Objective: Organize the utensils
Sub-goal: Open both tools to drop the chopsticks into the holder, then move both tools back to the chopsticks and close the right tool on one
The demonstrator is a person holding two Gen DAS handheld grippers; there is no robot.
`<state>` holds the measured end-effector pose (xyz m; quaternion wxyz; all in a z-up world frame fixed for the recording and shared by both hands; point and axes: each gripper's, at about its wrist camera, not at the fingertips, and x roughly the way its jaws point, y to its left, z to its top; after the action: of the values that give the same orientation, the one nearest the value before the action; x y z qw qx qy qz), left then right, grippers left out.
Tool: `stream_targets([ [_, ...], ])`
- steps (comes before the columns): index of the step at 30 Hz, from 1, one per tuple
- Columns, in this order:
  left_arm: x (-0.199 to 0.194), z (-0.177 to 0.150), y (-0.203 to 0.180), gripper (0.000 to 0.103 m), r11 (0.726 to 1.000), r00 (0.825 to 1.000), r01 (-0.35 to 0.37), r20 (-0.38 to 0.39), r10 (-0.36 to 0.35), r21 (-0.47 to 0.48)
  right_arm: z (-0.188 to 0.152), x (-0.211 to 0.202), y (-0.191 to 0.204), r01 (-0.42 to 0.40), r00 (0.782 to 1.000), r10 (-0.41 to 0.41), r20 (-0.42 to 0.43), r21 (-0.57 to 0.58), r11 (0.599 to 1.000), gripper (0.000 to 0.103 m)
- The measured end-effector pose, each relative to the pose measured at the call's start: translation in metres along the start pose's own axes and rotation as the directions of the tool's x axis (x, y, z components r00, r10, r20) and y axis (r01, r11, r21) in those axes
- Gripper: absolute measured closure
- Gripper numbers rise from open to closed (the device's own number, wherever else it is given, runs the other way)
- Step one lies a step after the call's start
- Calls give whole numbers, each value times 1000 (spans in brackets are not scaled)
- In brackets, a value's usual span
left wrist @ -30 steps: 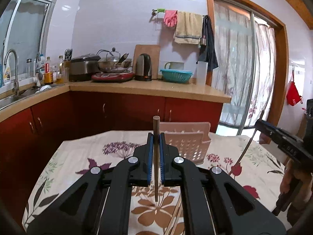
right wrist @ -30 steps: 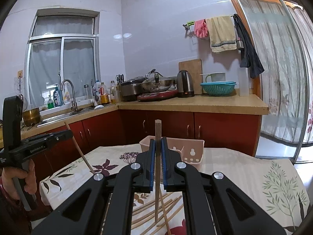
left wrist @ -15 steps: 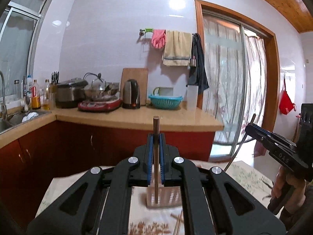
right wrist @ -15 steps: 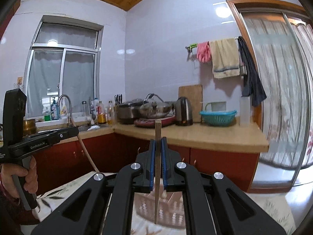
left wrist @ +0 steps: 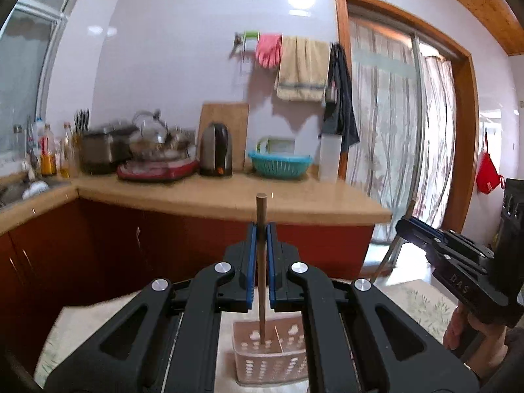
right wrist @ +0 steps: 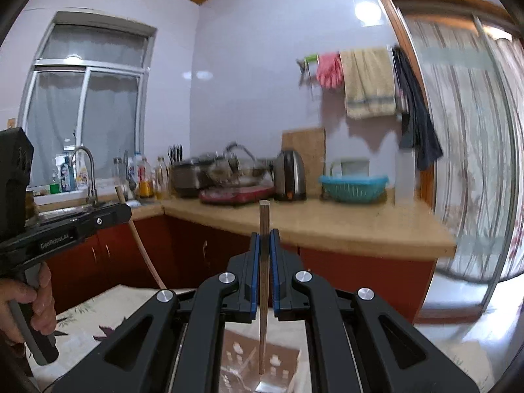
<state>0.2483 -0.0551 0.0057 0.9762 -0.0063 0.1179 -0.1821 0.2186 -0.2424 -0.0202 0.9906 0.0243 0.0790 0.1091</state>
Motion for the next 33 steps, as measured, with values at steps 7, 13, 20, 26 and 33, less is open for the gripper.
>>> stream_targets([
  [7,35,-39,12,96,1000,994,-23,-106,21,-15,-35,27,-11,21,994,-19,-108,20,1000,96],
  [13,37,-43,20,58,999,993,-52,-107,50,-14,-36,34,-19,51,989,-45,-138,36,998,75],
  [20,17,-38,20,29,996,994,-85,-68,85,5,-24,7,-17,119,989,-118,-84,2,993,35],
  [26,-17,-45,19,25,995,994,-99,-54,98,0,-20,-35,-16,167,984,-168,-64,-25,986,31],
  [33,-61,-82,11,24,995,991,-100,-91,102,27,-52,-89,-3,131,987,-134,-87,-46,990,31],
])
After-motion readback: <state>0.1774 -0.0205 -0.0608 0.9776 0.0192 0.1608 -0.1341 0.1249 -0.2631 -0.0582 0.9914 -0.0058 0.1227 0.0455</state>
